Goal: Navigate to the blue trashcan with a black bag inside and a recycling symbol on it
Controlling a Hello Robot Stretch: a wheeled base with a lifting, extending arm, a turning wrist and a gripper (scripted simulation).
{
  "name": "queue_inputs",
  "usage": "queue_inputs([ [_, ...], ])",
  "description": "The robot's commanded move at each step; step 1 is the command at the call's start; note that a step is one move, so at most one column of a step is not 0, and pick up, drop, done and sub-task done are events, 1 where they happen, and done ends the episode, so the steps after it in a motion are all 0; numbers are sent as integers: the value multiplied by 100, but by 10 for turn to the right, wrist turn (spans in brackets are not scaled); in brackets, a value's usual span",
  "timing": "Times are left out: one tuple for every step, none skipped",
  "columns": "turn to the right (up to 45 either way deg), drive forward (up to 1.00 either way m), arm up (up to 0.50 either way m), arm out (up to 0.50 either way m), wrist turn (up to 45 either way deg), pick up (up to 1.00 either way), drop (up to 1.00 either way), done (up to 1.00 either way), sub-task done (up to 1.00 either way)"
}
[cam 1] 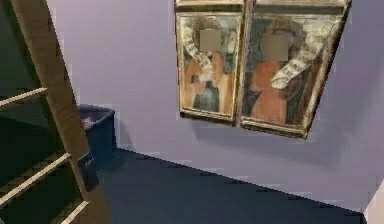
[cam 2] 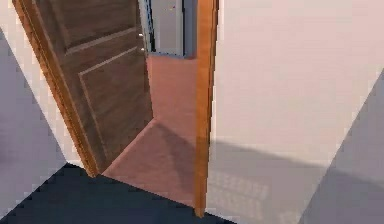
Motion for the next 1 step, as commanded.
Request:
queue_inputs([
  [0,70,0,0,0,0,0,0,0],
])
